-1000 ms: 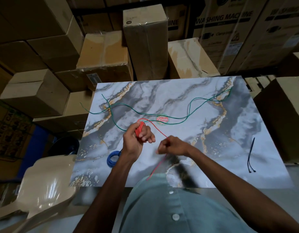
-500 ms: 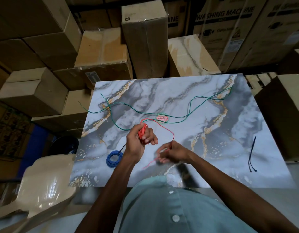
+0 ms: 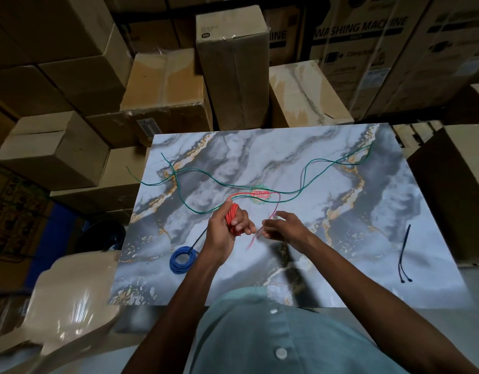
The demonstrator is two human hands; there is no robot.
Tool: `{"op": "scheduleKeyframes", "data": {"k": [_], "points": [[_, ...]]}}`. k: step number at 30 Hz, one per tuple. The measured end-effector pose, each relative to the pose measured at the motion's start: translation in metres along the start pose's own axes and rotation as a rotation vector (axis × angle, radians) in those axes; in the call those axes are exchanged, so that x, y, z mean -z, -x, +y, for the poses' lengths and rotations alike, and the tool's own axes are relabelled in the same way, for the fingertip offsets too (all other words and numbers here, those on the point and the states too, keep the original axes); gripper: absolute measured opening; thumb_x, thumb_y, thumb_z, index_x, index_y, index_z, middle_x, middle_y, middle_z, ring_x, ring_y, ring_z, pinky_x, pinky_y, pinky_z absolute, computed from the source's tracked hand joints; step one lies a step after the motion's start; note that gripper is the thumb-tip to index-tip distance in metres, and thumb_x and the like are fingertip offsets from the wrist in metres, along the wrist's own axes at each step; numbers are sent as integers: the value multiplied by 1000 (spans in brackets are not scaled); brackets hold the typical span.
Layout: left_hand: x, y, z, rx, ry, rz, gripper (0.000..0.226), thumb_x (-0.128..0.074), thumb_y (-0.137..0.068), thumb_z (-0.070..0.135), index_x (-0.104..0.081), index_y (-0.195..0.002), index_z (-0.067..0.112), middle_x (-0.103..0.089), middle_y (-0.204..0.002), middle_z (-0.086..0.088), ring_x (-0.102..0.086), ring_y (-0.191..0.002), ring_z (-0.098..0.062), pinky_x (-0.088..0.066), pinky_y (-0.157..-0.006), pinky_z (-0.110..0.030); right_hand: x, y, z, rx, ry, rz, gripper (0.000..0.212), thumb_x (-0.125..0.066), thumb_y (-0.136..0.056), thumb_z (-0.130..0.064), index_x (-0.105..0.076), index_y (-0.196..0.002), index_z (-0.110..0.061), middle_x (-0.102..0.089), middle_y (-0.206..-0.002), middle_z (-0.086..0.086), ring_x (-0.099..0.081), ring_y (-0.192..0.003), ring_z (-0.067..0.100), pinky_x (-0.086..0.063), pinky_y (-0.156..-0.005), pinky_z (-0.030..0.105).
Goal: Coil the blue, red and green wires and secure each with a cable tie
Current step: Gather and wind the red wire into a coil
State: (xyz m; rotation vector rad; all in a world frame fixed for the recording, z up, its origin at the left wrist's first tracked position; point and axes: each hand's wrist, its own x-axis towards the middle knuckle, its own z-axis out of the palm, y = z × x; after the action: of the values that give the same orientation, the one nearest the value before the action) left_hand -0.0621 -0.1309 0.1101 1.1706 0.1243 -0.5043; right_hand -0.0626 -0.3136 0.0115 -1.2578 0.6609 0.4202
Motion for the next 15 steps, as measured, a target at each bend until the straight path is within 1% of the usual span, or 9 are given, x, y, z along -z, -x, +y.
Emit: {"op": "scheduleKeyframes", "data": {"k": [2, 3, 4, 6, 8, 10, 11, 13, 15], "points": [[1, -4, -1, 20, 11, 28, 64, -26, -106, 32, -39, -46, 15, -35, -45, -6, -57, -50, -27, -46, -56, -29, -2, 1, -7, -16, 69, -6, 76, -75, -90, -4, -30, -152, -7, -70, -106, 26, -76, -83, 35, -64, -83, 45], [1, -5, -1, 32, 12, 42, 64, -26, -107, 32, -39, -46, 15, -36, -45, -5, -57, -49, -27, -46, -57, -28, -3, 4, -12, 6, 105, -9, 83, -72, -92, -3, -22, -158, -9, -68, -114, 28, -77, -86, 38, -63, -87, 47], [1, -7, -1, 46, 9, 53, 65, -26, -107, 32, -39, -46, 15, -36, -44, -5, -57, -48, -26, -47, -57, -28, -6, 7, -17, 47, 138, -10, 83, -67, -93, -2, -19, -160, -11, -67, -119, 28, -77, -87, 38, -63, -88, 47], [1, -8, -1, 68, 1, 62, 64, -27, -106, 33, -39, -46, 15, -36, -44, -5, -57, -48, -26, -48, -57, -29, -11, 16, -26, 157, 198, -12, 70, -61, -96, 0, -30, -158, -15, -71, -115, 25, -76, -83, 33, -63, -84, 41], [0, -9, -2, 76, -14, 54, 62, -27, -106, 33, -37, -48, 14, -35, -45, -6, -55, -48, -27, -48, -57, -29, -17, 24, -35, 300, 283, -26, 50, -55, -100, -1, -48, -148, -14, -74, -104, 20, -74, -79, 27, -62, -77, 35], [-1, -8, -2, 82, -37, 29, 59, -27, -106, 33, -36, -51, 15, -34, -46, -6, -53, -48, -28, -47, -57, -30, -22, 27, -44, 440, 389, -35, 38, -52, -102, -5, -59, -137, -17, -74, -99, 15, -71, -75, 20, -59, -75, 33], [-2, -8, -2, 83, -50, 14, 58, -26, -106, 32, -36, -51, 15, -34, -46, -6, -53, -48, -28, -47, -57, -30, -24, 28, -48, 511, 445, -47, 35, -54, -102, -7, -62, -134, -20, -73, -98, 11, -70, -74, 15, -58, -75, 31], [-3, -7, 0, 85, -71, -20, 57, -25, -106, 33, -35, -53, 15, -33, -46, -6, -53, -49, -28, -45, -56, -29, -28, 30, -56, 669, 604, -87, 35, -59, -101, -8, -66, -130, -25, -67, -103, 4, -64, -76, 2, -54, -74, 18], [-3, -8, 3, 79, -77, -51, 58, -25, -106, 34, -35, -52, 15, -33, -46, -6, -53, -50, -28, -45, -56, -30, -31, 31, -58, 799, 780, -125, 35, -65, -98, -8, -69, -129, -23, -58, -109, 1, -60, -84, 0, -49, -71, 11]]}}
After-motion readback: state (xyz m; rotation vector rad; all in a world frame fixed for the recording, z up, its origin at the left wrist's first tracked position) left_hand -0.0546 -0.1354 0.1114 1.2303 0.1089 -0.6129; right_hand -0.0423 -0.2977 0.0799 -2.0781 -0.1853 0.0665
